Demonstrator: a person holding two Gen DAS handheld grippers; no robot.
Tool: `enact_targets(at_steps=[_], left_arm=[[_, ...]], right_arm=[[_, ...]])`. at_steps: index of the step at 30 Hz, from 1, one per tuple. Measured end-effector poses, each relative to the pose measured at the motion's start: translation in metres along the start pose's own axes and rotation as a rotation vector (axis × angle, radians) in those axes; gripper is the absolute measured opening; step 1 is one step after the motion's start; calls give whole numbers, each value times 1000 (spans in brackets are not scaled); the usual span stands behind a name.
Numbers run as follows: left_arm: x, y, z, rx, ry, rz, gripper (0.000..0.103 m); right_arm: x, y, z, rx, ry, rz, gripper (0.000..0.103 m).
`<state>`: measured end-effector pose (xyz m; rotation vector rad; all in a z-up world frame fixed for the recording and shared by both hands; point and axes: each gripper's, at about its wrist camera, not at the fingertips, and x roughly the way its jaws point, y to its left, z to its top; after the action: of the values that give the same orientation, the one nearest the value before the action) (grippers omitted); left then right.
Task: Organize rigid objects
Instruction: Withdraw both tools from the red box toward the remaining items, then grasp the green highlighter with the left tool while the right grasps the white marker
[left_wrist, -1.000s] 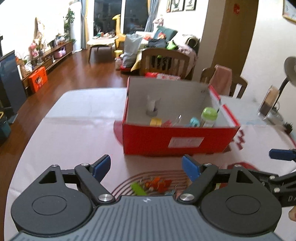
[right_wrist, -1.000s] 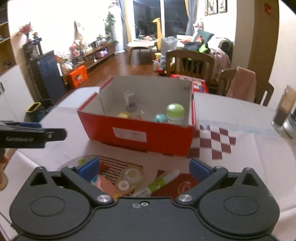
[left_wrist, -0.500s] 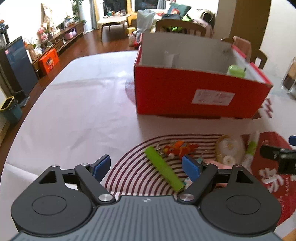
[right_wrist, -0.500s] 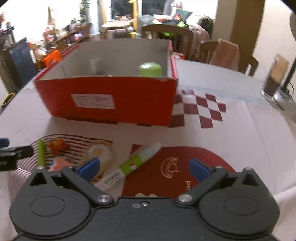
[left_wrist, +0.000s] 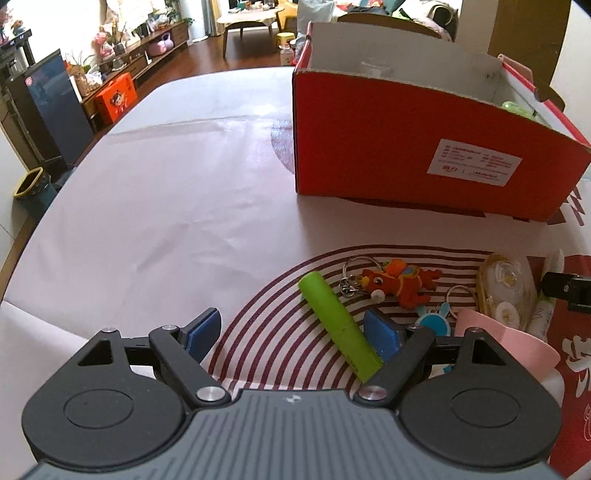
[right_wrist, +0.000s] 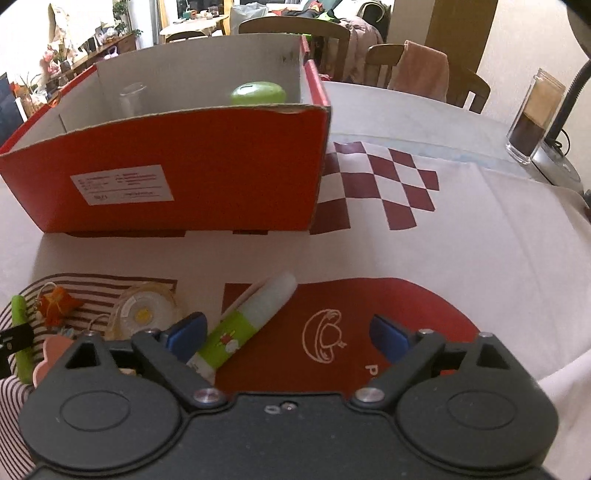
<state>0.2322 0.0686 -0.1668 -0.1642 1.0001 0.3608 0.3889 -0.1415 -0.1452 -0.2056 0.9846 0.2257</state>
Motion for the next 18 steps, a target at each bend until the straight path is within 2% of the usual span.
enact_targets(at_steps=[5, 9, 11, 12, 16, 18], left_arm=[[2, -5, -4, 19, 7, -3, 84], [1, -6, -7, 30, -2, -6, 84], [1, -5, -8, 27, -6, -22, 79], [0, -4, -9, 21, -7, -36, 73], [-4, -5, -10, 24, -16, -47, 55], [-6, -5, -9, 20, -16, -48, 47]], right_arm=[[3, 12, -8, -63, 17, -18, 79], [-1, 13, -13, -62, 2, -15, 74], [-3, 12, -15, -57, 1, 1, 66], [-4, 13, -16, -57, 1, 9, 62], [-8, 9, -18, -23, 0, 30, 57], [-10, 3, -18, 19, 0, 44, 51]])
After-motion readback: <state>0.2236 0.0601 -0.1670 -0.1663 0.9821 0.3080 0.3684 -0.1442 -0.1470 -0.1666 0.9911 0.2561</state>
